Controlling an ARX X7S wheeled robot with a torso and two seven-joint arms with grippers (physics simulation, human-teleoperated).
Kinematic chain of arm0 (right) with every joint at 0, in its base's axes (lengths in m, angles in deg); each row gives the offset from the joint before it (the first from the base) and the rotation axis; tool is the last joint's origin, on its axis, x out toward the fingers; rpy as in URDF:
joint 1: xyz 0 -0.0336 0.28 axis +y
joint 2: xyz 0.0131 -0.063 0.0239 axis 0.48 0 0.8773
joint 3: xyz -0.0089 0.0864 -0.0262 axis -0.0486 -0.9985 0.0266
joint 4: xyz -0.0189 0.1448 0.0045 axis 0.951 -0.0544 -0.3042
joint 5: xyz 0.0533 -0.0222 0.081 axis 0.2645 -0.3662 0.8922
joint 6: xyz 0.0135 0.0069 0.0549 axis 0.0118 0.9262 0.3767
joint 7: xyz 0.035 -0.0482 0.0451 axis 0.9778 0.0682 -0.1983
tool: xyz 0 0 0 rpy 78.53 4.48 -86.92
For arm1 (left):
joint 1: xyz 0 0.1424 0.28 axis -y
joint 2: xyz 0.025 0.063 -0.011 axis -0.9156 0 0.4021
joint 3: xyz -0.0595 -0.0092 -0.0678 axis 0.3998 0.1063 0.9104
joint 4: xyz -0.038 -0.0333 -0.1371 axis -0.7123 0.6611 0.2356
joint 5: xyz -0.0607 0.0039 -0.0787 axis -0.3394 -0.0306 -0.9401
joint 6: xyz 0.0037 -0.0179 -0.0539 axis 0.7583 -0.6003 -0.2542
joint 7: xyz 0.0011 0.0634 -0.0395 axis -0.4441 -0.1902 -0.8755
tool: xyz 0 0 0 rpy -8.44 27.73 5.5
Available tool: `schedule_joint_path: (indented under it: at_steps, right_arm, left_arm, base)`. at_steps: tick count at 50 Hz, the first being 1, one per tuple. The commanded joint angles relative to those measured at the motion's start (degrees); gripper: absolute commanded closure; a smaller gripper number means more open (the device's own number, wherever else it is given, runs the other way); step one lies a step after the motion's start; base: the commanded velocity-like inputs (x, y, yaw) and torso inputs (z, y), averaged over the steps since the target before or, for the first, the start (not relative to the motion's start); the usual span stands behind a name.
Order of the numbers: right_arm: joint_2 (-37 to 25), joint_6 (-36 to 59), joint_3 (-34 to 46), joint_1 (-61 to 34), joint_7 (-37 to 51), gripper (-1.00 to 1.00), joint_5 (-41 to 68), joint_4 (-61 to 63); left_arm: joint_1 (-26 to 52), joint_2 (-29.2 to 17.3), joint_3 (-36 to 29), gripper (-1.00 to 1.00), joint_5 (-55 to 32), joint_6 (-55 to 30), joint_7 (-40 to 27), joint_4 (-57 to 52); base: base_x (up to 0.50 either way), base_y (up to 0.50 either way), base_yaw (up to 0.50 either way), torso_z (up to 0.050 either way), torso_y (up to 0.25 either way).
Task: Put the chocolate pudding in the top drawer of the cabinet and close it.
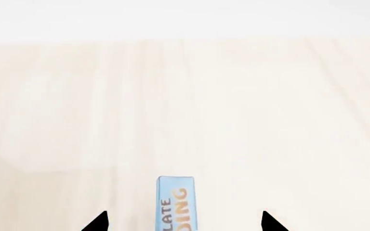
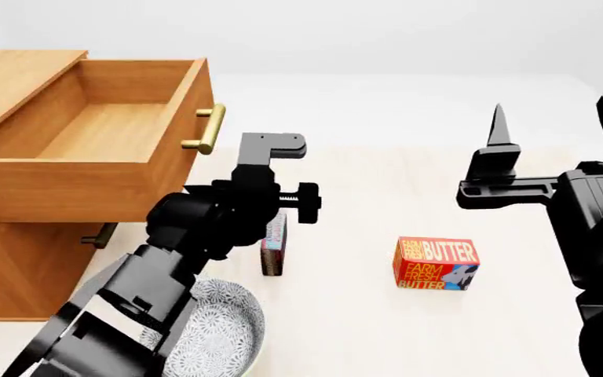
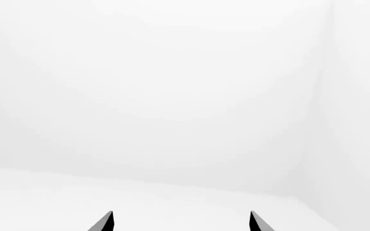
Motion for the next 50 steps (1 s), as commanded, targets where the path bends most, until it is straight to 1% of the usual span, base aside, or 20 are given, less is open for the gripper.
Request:
schedule_joint_path:
  at_steps: [1, 6, 21, 23, 25, 26, 27, 31, 33, 36, 38, 41, 50]
  right_arm:
    - [0.1, 1.3, 0.6, -1.0, 2.0, -1.0, 1.3, -0.5]
    - [0.1, 1.5, 0.6, -1.2, 2.4, -1.0, 1.8, -0.6]
    - [-0.1, 1.2, 0.8, -1.2, 2.5, -1.0, 1.9, -0.6]
    - [-0.1, 1.1, 0.7, -1.1, 2.4, -1.0, 2.1, -0.7]
    - [-0.1, 1.0, 0.6, -1.1, 2.4, -1.0, 2.2, -0.8]
    - [-0.1, 0.9, 0.6, -1.1, 2.4, -1.0, 2.1, -0.8]
    - [-0.1, 0.7, 0.6, -1.0, 2.2, -1.0, 2.0, -0.9]
    - [-0.1, 0.2, 0.5, -0.4, 1.8, -1.0, 1.4, -1.0]
    - [-0.2, 0.0, 0.4, -0.1, 1.8, -1.0, 1.3, -1.0]
    - [-0.3, -0.1, 0.3, 0.1, 1.8, -1.0, 1.3, -1.1]
    - [-0.3, -0.1, 0.3, 0.0, 1.9, -1.0, 1.4, -1.0]
    - [-0.2, -0.1, 0.4, -0.2, 2.0, -1.0, 1.4, -1.1]
    - [-0.1, -0.6, 0.8, 0.2, 1.6, -1.0, 0.6, -1.4]
  left_arm:
    - [-0.5, -1.4, -2.0, -1.0, -3.0, 0.6, -0.4, -0.9]
    - [-1.3, -2.3, -1.9, -1.0, -3.9, -0.3, -1.6, -4.0]
    - [-1.3, -2.5, -2.3, -1.0, -4.4, -0.1, -1.8, -4.2]
    - [-0.5, -1.7, -2.8, -1.0, -3.8, 0.6, -0.8, -1.9]
    - [1.3, 0.0, -3.8, -1.0, -2.8, 1.8, 1.2, 2.8]
    - [2.1, 0.5, -5.3, -1.0, -3.3, 2.6, 1.9, 4.8]
    - [3.0, 0.6, -8.3, -1.0, -6.0, 3.5, 2.0, 6.2]
    - [6.7, 0.6, -26.3, -1.0, -22.5, 9.0, 1.9, 11.5]
    - [7.5, 0.6, -33.8, -1.0, -29.6, 10.8, 2.0, 13.1]
    - [8.1, 0.6, -41.4, -1.0, -36.7, 12.5, 2.3, 14.0]
    - [8.2, 0.6, -44.4, -1.0, -39.7, 13.2, 2.4, 14.4]
    - [8.2, 0.6, -47.2, -1.0, -42.4, 13.6, 2.5, 14.8]
    - [7.2, 0.6, -49.9, -1.0, -45.1, 13.5, 3.1, 15.3]
  base:
    - [0.0, 0.0, 0.0, 0.0, 0.0]
    - [0.0, 0.0, 0.0, 0.0, 0.0]
    - [0.0, 0.0, 0.0, 0.0, 0.0]
    - [0.0, 0.0, 0.0, 0.0, 0.0]
    - [0.0, 0.0, 0.0, 0.0, 0.0]
    - [0.0, 0.0, 0.0, 0.0, 0.0]
    - [0.0, 0.0, 0.0, 0.0, 0.0]
    - [0.0, 0.0, 0.0, 0.0, 0.0]
    - [0.0, 0.0, 0.0, 0.0, 0.0]
    - [0.0, 0.0, 0.0, 0.0, 0.0]
    - [0.0, 0.0, 0.0, 0.0, 0.0]
    - [0.0, 0.0, 0.0, 0.0, 0.0]
    - [0.0, 0.0, 0.0, 0.0, 0.0]
